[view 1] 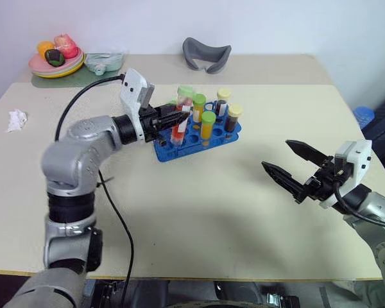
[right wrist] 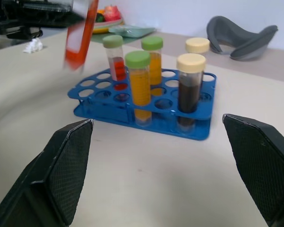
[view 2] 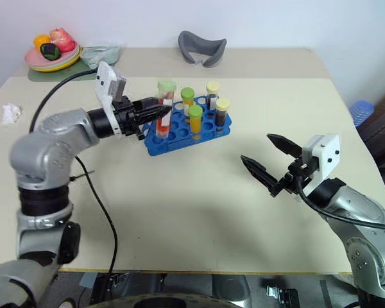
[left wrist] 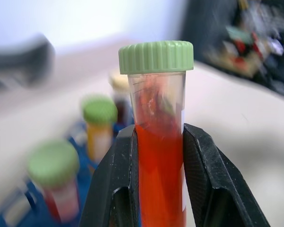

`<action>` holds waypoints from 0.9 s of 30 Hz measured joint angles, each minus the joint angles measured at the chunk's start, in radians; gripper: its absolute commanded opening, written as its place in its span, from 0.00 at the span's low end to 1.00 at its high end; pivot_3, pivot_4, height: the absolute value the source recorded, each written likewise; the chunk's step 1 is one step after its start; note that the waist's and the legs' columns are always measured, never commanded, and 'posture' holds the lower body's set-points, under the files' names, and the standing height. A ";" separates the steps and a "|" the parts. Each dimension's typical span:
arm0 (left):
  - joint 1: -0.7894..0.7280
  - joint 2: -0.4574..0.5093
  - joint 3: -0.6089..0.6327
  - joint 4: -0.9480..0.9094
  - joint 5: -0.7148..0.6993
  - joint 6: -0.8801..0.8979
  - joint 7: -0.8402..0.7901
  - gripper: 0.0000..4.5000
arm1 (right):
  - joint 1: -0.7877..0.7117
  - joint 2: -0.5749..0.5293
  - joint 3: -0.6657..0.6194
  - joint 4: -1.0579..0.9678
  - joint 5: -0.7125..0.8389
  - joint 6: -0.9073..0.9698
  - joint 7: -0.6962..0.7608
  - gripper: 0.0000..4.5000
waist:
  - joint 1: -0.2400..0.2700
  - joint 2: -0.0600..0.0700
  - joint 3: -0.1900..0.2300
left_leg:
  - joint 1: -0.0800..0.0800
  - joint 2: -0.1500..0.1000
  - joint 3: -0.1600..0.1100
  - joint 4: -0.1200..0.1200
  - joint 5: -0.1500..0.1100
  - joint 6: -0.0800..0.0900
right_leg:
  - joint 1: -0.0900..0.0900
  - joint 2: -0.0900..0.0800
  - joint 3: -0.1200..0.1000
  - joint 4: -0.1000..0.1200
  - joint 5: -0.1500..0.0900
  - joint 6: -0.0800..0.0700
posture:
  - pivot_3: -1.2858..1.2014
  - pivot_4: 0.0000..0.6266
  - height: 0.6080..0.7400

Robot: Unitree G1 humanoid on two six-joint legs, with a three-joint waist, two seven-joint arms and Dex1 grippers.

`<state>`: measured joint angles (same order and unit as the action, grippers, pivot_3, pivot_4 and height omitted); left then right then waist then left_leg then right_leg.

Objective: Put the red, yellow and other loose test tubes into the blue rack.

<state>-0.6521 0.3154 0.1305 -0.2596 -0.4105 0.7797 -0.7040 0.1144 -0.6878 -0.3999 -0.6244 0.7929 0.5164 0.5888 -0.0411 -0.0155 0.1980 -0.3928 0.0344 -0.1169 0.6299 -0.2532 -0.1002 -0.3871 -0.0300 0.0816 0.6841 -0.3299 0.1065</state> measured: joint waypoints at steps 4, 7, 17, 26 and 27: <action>0.109 -0.020 -0.034 0.014 0.090 -0.303 0.026 0.16 | 0.017 -0.022 -0.036 -0.001 0.017 0.017 0.008 1.00 | 0.000 0.001 -0.001 | 0.001 0.000 0.000 -0.001 0.000 0.000 | 0.000 0.000 0.001 0.000 0.000 0.000 | 0.52 0.24 1.00; 0.176 -0.021 -0.077 0.059 0.167 -0.475 0.042 0.16 | 0.019 -0.044 -0.062 -0.001 0.026 0.029 0.016 1.00 | 0.001 0.001 -0.001 | 0.001 0.000 0.000 0.000 0.000 0.000 | 0.001 0.000 0.000 0.000 0.000 0.000 | 0.52 0.24 1.00; 0.258 -0.099 -0.158 0.187 0.256 -0.794 0.119 0.16 | 0.009 -0.070 -0.080 -0.001 0.054 0.057 0.025 1.00 | 0.001 0.001 -0.001 | 0.001 0.000 0.000 0.000 0.000 0.000 | 0.002 0.000 0.000 0.000 0.000 0.000 | 0.52 0.24 1.00; 0.255 -0.124 -0.184 0.338 0.323 -0.930 0.180 0.16 | 0.002 -0.072 -0.081 -0.004 0.056 0.070 0.015 1.00 | 0.001 0.001 -0.001 | 0.001 0.000 0.000 0.000 0.000 0.000 | 0.002 0.000 0.000 0.000 0.000 0.000 | 0.52 0.24 1.00; 0.252 -0.128 -0.186 0.354 0.326 -0.947 0.188 0.16 | 0.001 -0.072 -0.081 -0.006 0.056 0.074 0.012 1.00 | 0.001 0.001 -0.001 | 0.002 0.000 0.000 0.000 0.000 0.000 | 0.002 0.000 0.000 -0.001 0.000 0.000 | 0.52 0.24 1.00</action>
<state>-0.4005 0.1873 -0.0554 0.0943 -0.0844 -0.1674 -0.5157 0.1156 -0.7598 -0.4811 -0.6303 0.8490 0.5902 0.6012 -0.0401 -0.0146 0.1971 -0.3911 0.0340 -0.1166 0.6301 -0.2533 -0.0999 -0.3847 -0.0300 0.0818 0.6836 -0.3299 0.1066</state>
